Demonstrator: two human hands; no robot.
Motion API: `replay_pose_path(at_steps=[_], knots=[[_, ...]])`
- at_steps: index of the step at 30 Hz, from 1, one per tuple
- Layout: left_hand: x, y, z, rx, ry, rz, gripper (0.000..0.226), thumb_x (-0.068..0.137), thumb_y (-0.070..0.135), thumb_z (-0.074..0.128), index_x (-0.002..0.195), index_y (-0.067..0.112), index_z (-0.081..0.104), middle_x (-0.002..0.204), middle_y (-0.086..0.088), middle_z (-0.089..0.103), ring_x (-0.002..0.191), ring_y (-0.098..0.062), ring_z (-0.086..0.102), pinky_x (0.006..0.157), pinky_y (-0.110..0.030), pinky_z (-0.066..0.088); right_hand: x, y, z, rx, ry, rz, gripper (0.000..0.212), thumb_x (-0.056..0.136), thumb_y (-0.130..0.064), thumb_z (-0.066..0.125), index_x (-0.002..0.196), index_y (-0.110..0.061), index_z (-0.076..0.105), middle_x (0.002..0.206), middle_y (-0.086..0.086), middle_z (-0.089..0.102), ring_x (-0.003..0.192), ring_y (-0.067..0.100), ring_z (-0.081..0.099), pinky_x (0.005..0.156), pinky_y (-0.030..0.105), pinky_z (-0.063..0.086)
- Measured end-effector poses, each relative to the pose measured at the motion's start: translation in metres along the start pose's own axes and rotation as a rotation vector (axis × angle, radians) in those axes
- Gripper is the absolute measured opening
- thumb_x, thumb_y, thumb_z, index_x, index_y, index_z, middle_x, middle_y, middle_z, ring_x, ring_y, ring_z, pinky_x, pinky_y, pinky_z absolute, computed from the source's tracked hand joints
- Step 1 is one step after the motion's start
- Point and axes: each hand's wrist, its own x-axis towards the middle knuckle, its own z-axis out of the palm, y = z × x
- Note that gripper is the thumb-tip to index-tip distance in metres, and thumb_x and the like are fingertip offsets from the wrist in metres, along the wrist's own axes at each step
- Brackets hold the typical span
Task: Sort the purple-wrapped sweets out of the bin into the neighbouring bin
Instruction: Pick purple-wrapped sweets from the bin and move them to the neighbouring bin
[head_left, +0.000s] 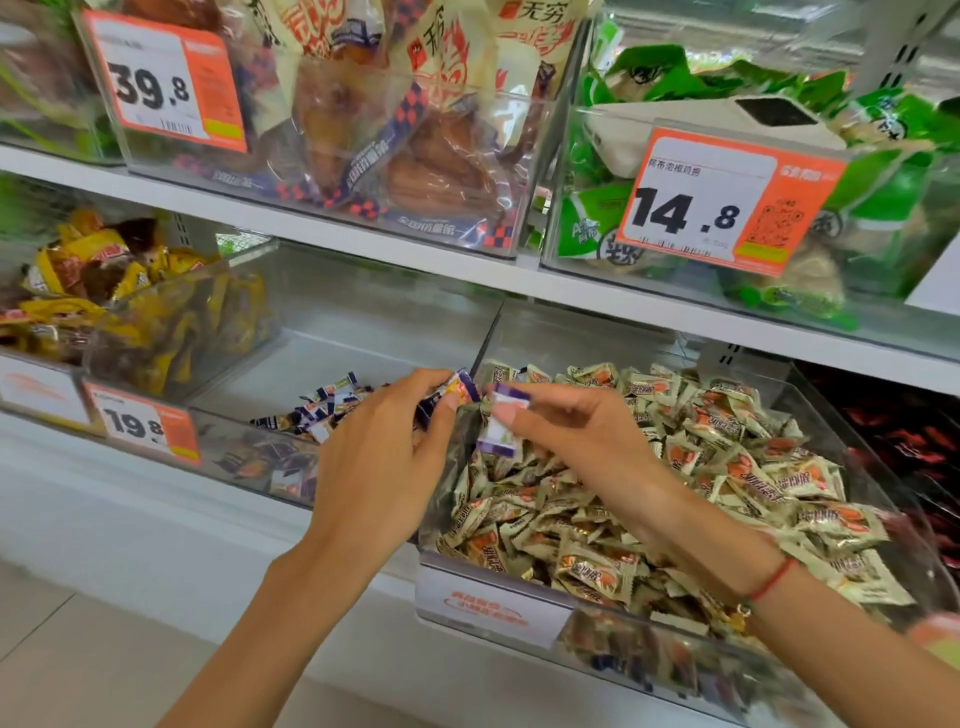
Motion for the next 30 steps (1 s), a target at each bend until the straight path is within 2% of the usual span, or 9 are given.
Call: replay_pose_path(at_steps=[5,8,12,14,16,19,22,26,30], knots=[[0.001,0.004,0.006,-0.232,0.009,-0.064,0.032,0.100,0.039,0.033,0.118,0.033,0.059,0.092,0.015,0.064,0.086,-0.005,0.059,0.070,-0.028,0.044,0.018,-0.012,0.029,0.225,0.241,-0.030,0.016,0.076,-0.010,0.078,0.091,-0.010,0.072,0.075,0.002,0.073,0.063,0.003,0.066,0.057,0.009,0.046],[0.002,0.005,0.007,-0.292,0.012,-0.065,0.040,0.096,0.053,0.029,0.110,0.032,0.060,0.073,0.014,0.055,0.071,-0.002,0.054,0.063,-0.026,0.037,0.027,-0.011,0.042,0.236,0.238,-0.015,0.015,0.079,-0.016,0.076,0.091,-0.007,0.075,0.074,-0.001,0.072,0.062,0.001,0.062,0.060,0.013,0.048],[0.009,-0.007,0.005,-0.299,0.050,-0.065,0.036,0.095,0.052,0.033,0.104,0.030,0.060,0.075,0.011,0.059,0.068,-0.004,0.055,0.059,-0.030,0.040,0.037,-0.002,0.039,0.200,0.168,0.038,0.021,0.092,-0.028,0.061,0.099,-0.015,0.075,0.083,-0.004,0.073,0.069,0.004,0.059,0.063,0.015,0.049],[0.017,-0.016,0.003,-0.261,0.104,-0.119,0.033,0.097,0.050,0.034,0.100,0.028,0.059,0.069,0.009,0.055,0.058,-0.006,0.049,0.053,-0.030,0.034,0.047,0.009,0.021,0.053,0.210,0.022,0.020,0.096,-0.028,0.054,0.099,-0.022,0.072,0.088,-0.005,0.073,0.065,0.011,0.057,0.057,0.014,0.046],[0.024,-0.028,0.002,-0.146,0.111,-0.169,0.035,0.098,0.047,0.033,0.107,0.026,0.059,0.078,0.007,0.059,0.064,-0.009,0.051,0.053,-0.028,0.032,0.062,0.025,-0.003,-0.366,0.250,-0.043,0.018,0.098,-0.024,0.052,0.105,-0.026,0.068,0.104,-0.006,0.071,0.062,0.009,0.056,0.055,0.013,0.044],[0.030,-0.040,0.004,0.016,-0.068,-0.217,0.045,0.099,0.042,0.034,0.139,0.023,0.045,0.126,-0.004,0.057,0.108,-0.023,0.053,0.084,-0.036,0.044,0.085,0.051,-0.036,-0.948,0.103,0.029,0.029,0.096,-0.031,0.053,0.125,-0.028,0.059,0.133,0.001,0.055,0.123,0.020,0.049,0.099,0.033,0.042],[0.028,-0.027,0.005,0.002,-0.133,-0.187,0.052,0.097,0.045,0.033,0.147,0.027,0.033,0.146,0.002,0.041,0.134,-0.020,0.034,0.106,-0.037,0.031,0.092,0.069,-0.043,-1.257,-0.124,0.146,0.053,0.096,-0.049,0.043,0.146,-0.035,0.031,0.152,0.001,0.031,0.144,0.025,0.017,0.116,0.047,0.015],[0.015,-0.006,0.006,-0.112,-0.210,-0.106,0.058,0.088,0.061,0.034,0.141,0.038,0.038,0.136,0.015,0.050,0.123,-0.008,0.048,0.099,-0.032,0.042,0.090,0.078,-0.036,-1.387,-0.231,0.149,0.057,0.099,-0.054,0.029,0.151,-0.036,0.014,0.157,-0.001,0.019,0.146,0.026,0.005,0.116,0.051,0.004],[0.005,0.001,0.005,0.014,-0.282,-0.034,0.045,0.098,0.039,0.041,0.142,0.038,0.034,0.127,0.015,0.058,0.101,-0.006,0.060,0.084,-0.025,0.046,0.054,0.064,-0.043,-1.286,-0.393,0.108,0.051,0.097,-0.057,0.031,0.146,-0.046,0.022,0.157,-0.006,0.020,0.146,0.017,0.003,0.117,0.045,-0.002]])
